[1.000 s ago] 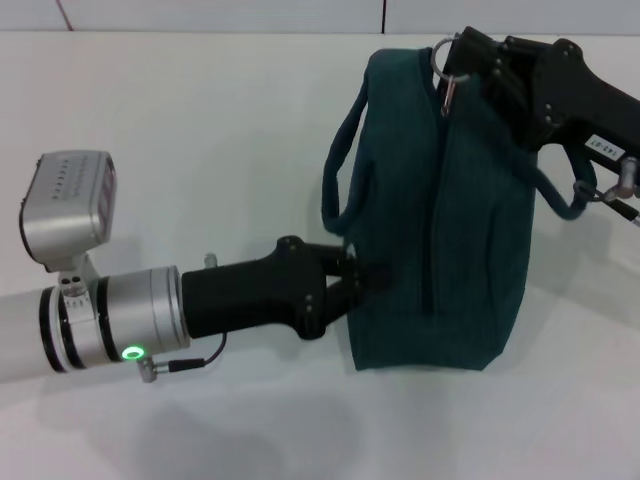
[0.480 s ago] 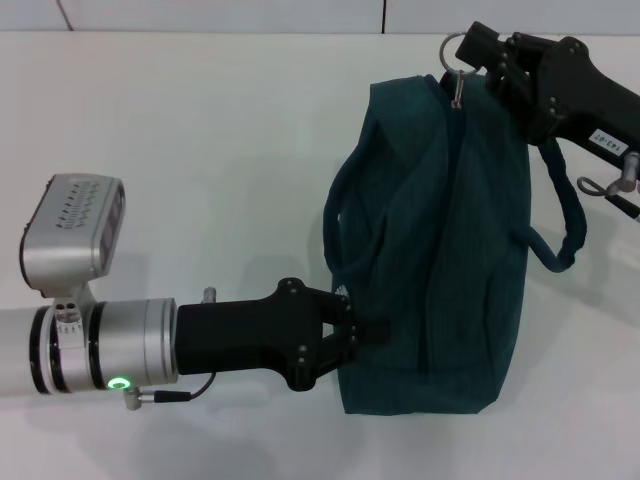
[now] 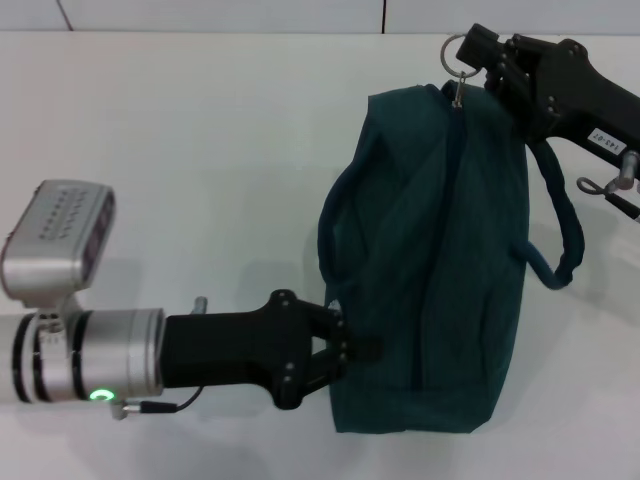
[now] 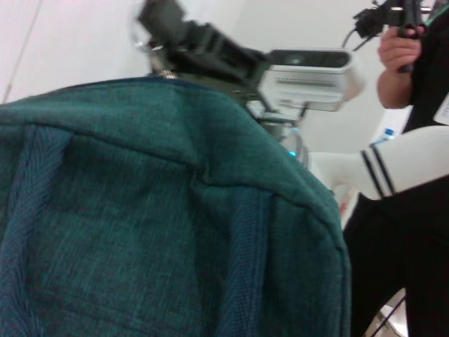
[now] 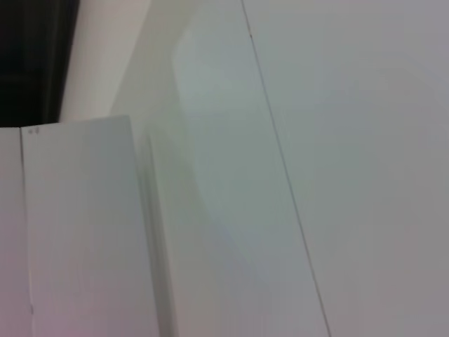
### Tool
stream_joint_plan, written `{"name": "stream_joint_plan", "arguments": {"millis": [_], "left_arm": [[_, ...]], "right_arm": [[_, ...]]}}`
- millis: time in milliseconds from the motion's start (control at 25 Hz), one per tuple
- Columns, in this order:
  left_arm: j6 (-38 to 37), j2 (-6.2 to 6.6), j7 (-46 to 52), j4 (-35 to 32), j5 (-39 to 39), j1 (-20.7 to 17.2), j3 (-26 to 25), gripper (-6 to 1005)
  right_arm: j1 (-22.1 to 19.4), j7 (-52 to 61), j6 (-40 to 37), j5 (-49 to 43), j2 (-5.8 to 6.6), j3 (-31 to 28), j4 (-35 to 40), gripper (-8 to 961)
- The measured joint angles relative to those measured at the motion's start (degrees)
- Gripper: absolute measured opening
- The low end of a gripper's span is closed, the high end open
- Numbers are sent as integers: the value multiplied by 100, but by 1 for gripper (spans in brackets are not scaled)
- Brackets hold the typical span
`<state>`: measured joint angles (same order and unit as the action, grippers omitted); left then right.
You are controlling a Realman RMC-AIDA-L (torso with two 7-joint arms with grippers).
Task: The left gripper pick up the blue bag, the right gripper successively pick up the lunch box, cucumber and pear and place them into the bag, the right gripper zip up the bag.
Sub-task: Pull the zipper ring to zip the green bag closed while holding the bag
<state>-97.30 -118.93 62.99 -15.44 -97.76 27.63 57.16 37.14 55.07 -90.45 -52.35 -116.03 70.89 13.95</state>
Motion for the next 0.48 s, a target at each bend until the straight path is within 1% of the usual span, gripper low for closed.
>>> {"name": "stream_joint_plan", "arguments": {"millis": [200, 240, 280, 360, 480], "left_arm": [[-245, 56, 29, -283, -60, -310, -5, 68], [-245, 56, 29, -283, -60, -310, -5, 68], [-284, 89, 34, -293, -68, -349, -5, 68], [-309, 112, 41, -295, -112, -366, -3, 67], [-321, 118, 86, -298, -258, -373, -2, 67]], "right_arm": [[-47, 4, 145, 0, 10, -3, 4, 34], [-48, 4, 176, -1, 10, -3, -5, 34], [-48, 5, 212, -1, 10, -4, -11, 35], [-49, 8, 275, -2, 11, -5, -22, 35], [-50, 55, 368, -4, 9, -5, -34, 35]]}}
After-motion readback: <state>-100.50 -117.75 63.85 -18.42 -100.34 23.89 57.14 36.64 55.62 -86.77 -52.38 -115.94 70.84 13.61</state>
